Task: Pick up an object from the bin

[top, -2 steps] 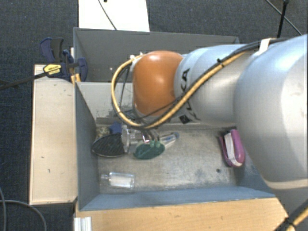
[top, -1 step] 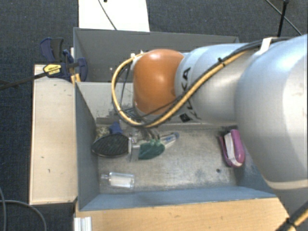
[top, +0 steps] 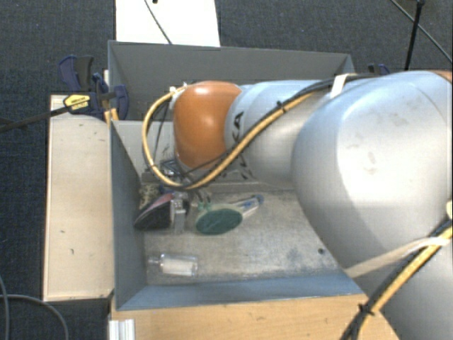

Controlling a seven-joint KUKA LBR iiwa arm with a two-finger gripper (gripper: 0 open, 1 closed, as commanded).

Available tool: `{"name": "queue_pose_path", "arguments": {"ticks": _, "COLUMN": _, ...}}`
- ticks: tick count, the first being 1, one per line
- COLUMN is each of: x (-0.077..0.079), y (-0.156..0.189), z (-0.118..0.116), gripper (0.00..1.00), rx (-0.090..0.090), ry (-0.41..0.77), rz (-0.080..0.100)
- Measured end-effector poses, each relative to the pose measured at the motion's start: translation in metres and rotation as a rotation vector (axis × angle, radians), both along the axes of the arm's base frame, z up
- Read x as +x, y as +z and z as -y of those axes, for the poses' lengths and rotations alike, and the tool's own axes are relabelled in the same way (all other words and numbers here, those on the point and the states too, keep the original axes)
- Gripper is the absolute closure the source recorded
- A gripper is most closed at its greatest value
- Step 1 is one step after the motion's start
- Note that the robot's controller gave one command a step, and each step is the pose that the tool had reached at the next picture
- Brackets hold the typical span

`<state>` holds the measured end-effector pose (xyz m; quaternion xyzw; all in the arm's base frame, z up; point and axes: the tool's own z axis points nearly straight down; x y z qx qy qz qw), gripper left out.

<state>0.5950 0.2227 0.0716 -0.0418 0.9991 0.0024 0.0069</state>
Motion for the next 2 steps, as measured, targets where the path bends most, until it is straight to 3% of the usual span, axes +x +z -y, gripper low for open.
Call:
{"name": "queue_pose_path", "arguments": {"ticks": 1, "x": 0.000, "y": 0.004, "z": 0.000, "gripper": 1.00, "rx": 0.000, "ry": -0.001, "rz": -0.003}}
{"name": "queue_pose_path", "arguments": {"ticks": 2, "x": -0.008, "y": 0.130, "z": 0.004, "gripper": 1.00, "rx": -0.003, "ry": 0.019, "rz": -0.004}}
